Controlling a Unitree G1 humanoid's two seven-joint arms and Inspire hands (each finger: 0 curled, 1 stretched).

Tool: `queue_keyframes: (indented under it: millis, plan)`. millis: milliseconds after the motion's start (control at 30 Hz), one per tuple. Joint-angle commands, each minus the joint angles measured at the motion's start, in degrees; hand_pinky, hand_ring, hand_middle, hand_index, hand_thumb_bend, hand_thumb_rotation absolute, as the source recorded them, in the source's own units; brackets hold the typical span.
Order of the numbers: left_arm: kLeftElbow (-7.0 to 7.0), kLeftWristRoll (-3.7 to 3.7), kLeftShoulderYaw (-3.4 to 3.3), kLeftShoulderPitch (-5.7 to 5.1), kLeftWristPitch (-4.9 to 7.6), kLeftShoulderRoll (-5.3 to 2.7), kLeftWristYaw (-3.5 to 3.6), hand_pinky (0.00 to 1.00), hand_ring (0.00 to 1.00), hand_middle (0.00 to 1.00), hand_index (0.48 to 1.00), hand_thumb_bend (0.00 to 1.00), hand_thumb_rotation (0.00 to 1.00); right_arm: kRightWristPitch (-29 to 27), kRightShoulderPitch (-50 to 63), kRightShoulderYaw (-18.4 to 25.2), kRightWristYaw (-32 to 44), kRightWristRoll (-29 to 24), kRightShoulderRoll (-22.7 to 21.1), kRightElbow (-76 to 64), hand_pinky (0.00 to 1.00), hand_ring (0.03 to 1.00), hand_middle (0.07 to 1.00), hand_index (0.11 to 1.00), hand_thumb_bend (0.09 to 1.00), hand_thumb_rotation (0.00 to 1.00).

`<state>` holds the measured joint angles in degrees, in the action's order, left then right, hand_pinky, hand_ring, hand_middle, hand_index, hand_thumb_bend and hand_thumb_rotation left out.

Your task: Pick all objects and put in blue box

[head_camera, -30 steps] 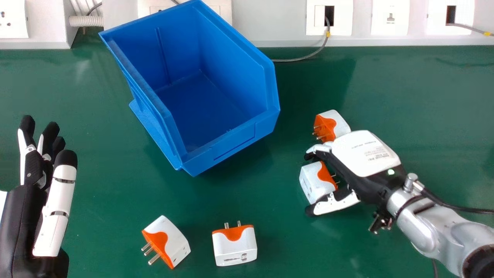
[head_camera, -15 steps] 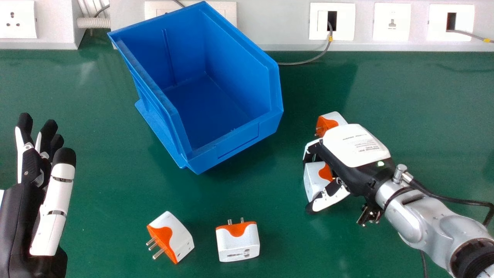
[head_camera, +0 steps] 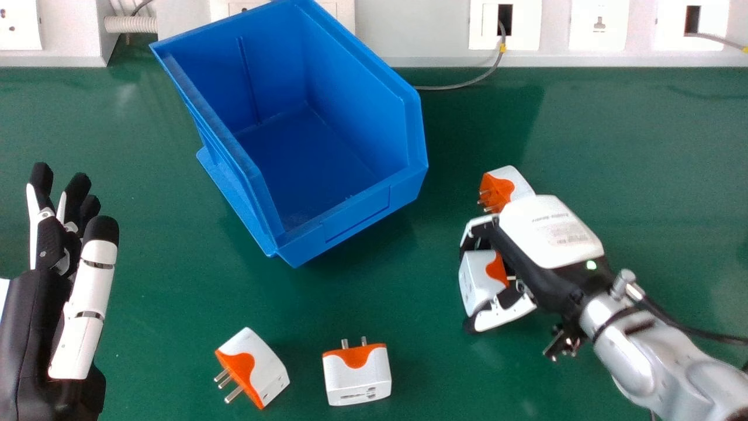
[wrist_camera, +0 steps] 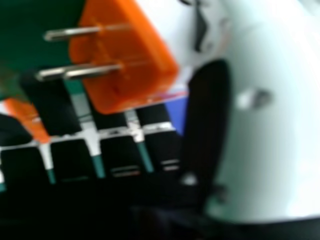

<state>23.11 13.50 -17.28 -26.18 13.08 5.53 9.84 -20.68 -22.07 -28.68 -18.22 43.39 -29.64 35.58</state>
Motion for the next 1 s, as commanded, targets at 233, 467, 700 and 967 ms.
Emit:
queue_keyframes:
  millis: [233,467,700,967]
  plan:
    - [-0.03,-0.22,-0.76,0.36,1.06,0.54,-0.03,1.00,1.00,1.00,0.994,0.35,0.74,1.53,13.27,5.71,4.90,-0.83,-2.65,-23.87,0.09,0.137,0.207,0.472,0.482,0.15]
    - [0.02,-0.09,-0.81,0.45,0.73,0.56,-0.16,1.00,1.00,1.00,0.994,0.35,0.74,2.45,15.30,9.81,9.10,-2.97,-0.61,-34.42,0.08,0.122,0.191,0.471,0.482,0.15]
    - [-0.07,-0.78,-0.35,0.39,1.42,-0.06,-0.57,1.00,1.00,1.00,0.993,0.35,0.74,-1.42,4.94,9.98,5.32,-0.18,2.80,-30.84,0.06,0.095,0.157,0.471,0.483,0.15]
    - [0.24,-1.70,-0.02,-0.19,1.69,-0.62,-0.83,1.00,1.00,1.00,0.993,0.32,0.74,-3.71,-7.99,7.29,3.75,2.49,8.24,-20.77,0.06,0.091,0.148,0.470,0.482,0.15]
